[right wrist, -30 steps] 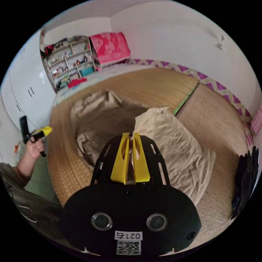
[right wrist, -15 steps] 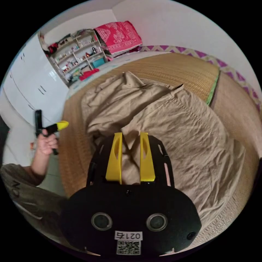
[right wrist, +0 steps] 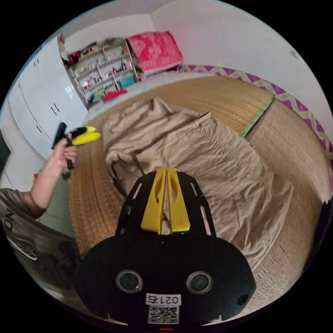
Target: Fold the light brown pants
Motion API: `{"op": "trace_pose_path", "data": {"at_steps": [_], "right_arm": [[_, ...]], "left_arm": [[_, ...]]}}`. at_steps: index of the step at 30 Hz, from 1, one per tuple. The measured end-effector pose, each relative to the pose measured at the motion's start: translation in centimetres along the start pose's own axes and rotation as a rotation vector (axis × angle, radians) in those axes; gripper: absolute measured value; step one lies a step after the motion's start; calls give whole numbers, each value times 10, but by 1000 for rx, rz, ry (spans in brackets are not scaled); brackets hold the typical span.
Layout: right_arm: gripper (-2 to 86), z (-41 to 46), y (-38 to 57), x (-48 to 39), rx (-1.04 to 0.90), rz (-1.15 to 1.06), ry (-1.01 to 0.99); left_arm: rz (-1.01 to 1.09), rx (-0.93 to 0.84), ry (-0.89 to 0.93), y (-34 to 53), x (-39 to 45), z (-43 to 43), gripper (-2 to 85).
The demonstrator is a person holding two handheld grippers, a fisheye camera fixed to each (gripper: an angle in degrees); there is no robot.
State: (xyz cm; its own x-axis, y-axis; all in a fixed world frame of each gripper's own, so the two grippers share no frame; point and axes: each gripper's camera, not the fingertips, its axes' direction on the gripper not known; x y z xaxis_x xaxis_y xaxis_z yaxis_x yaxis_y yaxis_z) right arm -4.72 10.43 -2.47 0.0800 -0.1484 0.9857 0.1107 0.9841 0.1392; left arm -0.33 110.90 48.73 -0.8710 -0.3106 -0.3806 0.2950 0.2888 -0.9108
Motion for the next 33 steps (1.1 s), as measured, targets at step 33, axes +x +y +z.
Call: {"op": "trace_pose_path", "data": {"at_steps": [33], "right_arm": [[-6, -186, 359, 117, 279, 534, -199]], "left_arm": [[1506, -346, -467, 226, 802, 350, 14]]}}
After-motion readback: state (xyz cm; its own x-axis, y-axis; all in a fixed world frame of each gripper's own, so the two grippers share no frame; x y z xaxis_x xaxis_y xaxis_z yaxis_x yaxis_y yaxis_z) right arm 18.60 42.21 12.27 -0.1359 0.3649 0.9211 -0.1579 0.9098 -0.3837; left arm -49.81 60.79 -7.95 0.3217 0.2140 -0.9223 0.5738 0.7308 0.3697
